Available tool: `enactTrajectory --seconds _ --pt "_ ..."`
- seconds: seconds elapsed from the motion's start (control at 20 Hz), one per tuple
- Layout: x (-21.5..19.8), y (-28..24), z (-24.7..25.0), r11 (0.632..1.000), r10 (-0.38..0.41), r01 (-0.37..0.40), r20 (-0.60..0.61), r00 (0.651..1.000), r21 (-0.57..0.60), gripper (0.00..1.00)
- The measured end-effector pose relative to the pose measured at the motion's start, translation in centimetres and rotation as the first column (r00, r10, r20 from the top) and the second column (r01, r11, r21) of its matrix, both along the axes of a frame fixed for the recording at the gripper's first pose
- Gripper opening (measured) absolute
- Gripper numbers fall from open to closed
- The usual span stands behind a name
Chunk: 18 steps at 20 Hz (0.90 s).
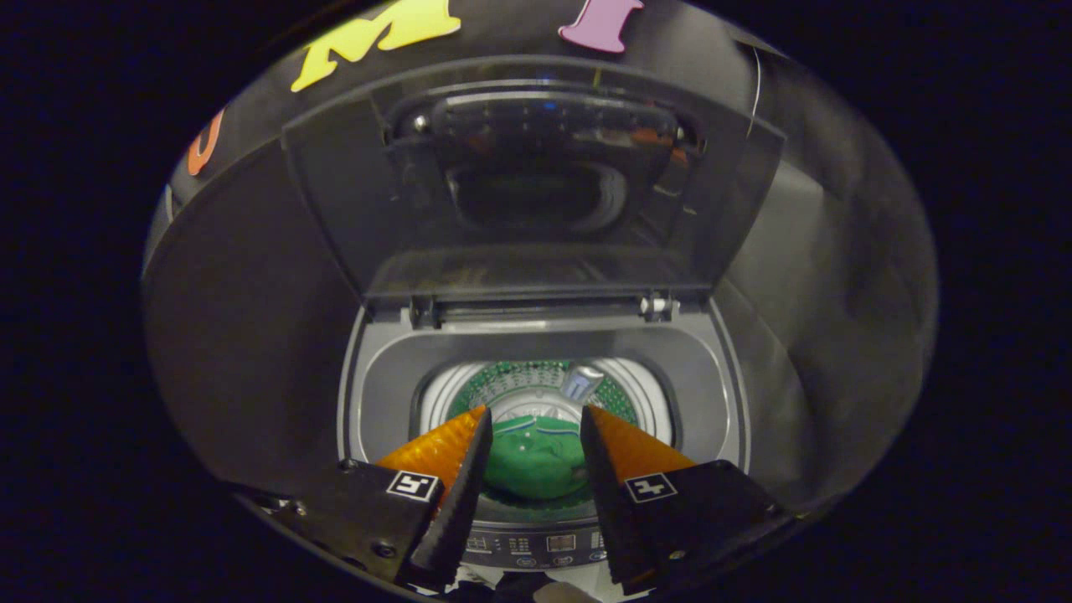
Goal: Put the clothes into the washing machine and then close the washing machine lid.
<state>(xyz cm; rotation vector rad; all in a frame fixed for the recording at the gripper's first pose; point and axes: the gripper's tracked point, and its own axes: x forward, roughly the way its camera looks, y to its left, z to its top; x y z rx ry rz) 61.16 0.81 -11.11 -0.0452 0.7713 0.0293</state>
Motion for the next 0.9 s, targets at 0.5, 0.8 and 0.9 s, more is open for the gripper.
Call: enactTrajectory --seconds 0.5,0.8,0.9 --pt "2.6 0.4 12.8 0.998 0.056 -0.054 0.243 0.968 -0.014 0.67" --pt "5.1 0.7 19.0 0.997 0.072 -0.071 0.347 0.935 -0.016 0.67" --pt "6.2 0.8 20.5 0.997 0.07 -0.071 0.366 0.928 -0.011 0.67"
